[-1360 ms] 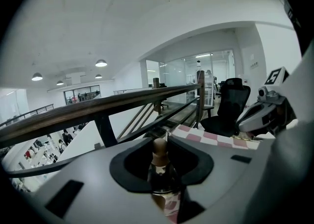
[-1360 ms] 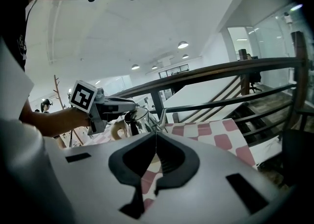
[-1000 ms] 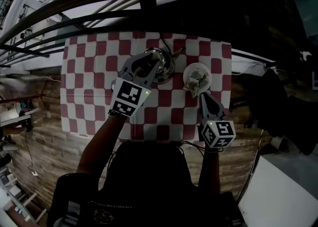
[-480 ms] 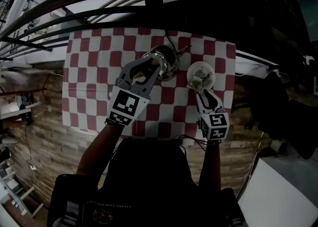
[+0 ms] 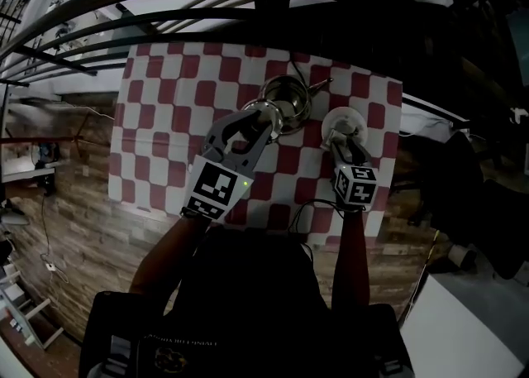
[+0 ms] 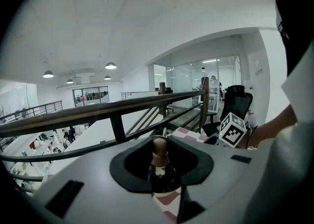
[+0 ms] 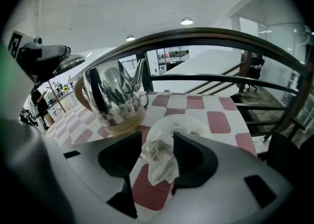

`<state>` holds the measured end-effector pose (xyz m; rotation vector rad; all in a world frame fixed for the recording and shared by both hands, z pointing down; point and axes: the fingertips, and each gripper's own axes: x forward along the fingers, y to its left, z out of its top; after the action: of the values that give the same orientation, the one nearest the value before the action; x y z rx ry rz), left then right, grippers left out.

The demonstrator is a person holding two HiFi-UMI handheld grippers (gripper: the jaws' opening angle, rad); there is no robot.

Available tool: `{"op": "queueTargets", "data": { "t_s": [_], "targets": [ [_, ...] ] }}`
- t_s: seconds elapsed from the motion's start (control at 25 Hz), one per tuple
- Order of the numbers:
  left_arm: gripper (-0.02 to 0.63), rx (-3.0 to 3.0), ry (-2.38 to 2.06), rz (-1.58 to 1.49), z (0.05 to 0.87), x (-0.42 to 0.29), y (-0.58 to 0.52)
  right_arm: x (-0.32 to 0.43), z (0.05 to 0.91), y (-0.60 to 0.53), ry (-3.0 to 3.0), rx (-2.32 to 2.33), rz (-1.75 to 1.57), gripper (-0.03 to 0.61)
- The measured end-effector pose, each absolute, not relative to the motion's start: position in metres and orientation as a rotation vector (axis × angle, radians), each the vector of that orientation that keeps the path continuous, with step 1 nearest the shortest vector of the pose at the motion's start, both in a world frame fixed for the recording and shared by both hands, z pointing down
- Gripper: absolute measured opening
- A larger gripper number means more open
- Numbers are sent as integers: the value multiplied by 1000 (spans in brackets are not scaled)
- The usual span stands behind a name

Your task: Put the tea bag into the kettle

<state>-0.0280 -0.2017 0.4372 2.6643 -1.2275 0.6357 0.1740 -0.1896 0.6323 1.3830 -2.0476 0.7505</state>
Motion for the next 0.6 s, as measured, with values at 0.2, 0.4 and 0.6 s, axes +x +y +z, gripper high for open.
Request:
{"op": "queueTargets", "data": {
  "t_s": [0.2, 0.4, 0.6],
  "targets": [
    [100, 2653, -1254, 633, 435, -38, -200, 176, 638, -195, -1986, 1420, 750, 86],
    [98, 2647, -1280, 616, 432, -46, -199, 165, 568, -200, -2170, 1519, 653, 14],
    [98, 2633, -1297, 608, 432, -52, -198, 145, 484, -211, -2368, 1566, 494, 14]
  ]
}}
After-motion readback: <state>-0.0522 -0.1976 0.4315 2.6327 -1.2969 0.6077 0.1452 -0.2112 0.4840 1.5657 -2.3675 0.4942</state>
